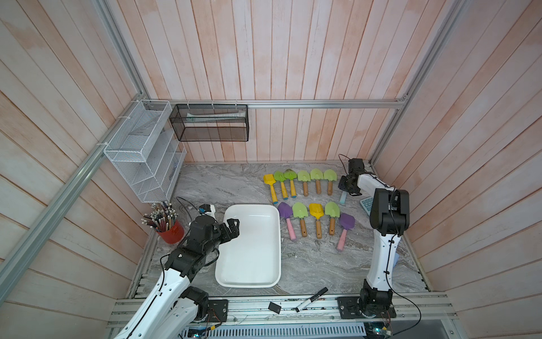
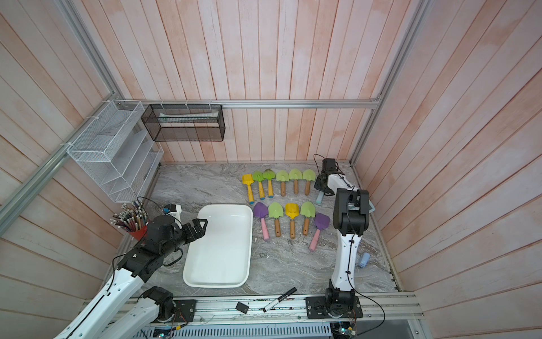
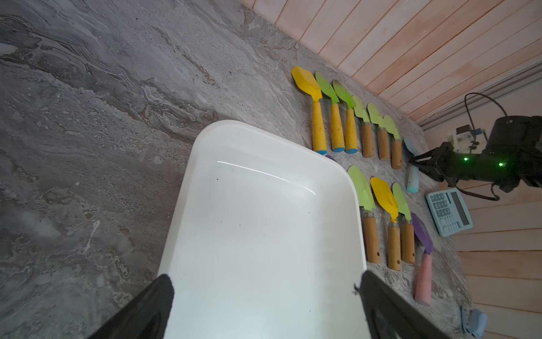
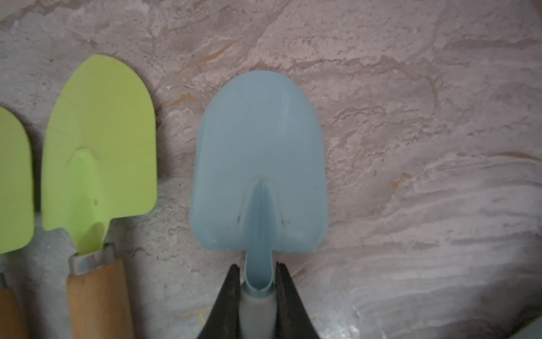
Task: Take the shovel out of the storage box
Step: Place the shovel at the center of the board, then reset both arms
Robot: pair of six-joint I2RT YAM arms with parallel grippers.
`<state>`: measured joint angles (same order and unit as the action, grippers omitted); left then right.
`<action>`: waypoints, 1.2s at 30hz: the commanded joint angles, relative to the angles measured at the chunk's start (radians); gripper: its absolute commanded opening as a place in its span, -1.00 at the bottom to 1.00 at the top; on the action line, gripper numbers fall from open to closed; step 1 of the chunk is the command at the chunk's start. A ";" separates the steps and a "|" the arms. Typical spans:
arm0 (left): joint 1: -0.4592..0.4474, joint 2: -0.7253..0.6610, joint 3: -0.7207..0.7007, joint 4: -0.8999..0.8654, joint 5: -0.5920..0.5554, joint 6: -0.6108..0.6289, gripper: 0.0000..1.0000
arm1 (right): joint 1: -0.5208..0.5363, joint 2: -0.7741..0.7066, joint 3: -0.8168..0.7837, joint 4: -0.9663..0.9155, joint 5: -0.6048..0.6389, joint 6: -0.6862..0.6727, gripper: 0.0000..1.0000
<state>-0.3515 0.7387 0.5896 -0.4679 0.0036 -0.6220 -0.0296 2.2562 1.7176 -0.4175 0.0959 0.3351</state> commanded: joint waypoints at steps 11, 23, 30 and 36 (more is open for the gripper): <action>0.011 0.048 -0.046 0.108 -0.085 0.006 1.00 | -0.003 -0.102 -0.125 0.046 0.010 0.015 -0.24; 0.076 0.210 0.031 0.180 -0.127 0.008 1.00 | 0.075 -0.556 -0.569 0.325 0.004 0.052 0.06; 0.239 0.253 0.008 0.306 -0.201 0.081 1.00 | 0.175 -0.696 -0.770 0.420 0.118 0.069 0.35; 0.341 0.334 -0.006 0.424 -0.218 0.212 1.00 | 0.176 -0.683 -0.791 0.405 0.289 0.030 0.46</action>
<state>-0.0315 1.0374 0.5888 -0.1375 -0.1890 -0.5076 0.1486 1.5654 0.9249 -0.0265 0.2550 0.3847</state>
